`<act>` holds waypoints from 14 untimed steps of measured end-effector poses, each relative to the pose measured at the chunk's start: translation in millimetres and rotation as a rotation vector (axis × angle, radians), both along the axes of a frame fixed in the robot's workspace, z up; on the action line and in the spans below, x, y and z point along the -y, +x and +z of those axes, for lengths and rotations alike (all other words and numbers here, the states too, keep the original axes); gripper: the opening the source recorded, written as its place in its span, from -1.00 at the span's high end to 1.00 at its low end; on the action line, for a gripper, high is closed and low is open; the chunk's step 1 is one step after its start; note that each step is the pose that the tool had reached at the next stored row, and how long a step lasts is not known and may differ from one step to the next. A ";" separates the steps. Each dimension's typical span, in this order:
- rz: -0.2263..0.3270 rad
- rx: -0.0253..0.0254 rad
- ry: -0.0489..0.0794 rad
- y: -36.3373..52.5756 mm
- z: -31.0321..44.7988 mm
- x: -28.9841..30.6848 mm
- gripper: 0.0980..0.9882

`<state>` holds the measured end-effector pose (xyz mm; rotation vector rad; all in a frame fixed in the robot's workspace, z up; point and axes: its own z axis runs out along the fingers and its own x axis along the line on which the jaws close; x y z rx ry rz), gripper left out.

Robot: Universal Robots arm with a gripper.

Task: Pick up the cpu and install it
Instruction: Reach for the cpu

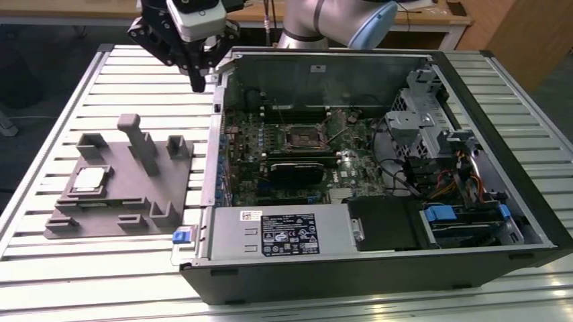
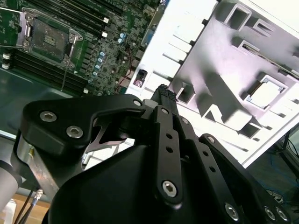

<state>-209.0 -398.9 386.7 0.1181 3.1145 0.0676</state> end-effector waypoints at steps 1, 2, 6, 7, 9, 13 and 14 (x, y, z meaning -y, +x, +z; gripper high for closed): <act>0.000 0.0000 0.000 -0.7 -0.1 0.0 0.98; 0.000 -0.0001 0.000 -1.5 -0.2 0.0 0.98; 0.000 -0.0004 0.000 -4.4 -0.5 0.0 0.98; 0.000 -0.0006 0.000 -5.1 -0.6 0.0 0.98; 0.000 -0.0007 0.000 -6.7 -0.9 0.0 0.98; 0.000 -0.0014 0.000 -10.0 -1.3 0.0 0.98; 0.000 -0.0015 0.000 -10.7 -1.4 0.0 0.98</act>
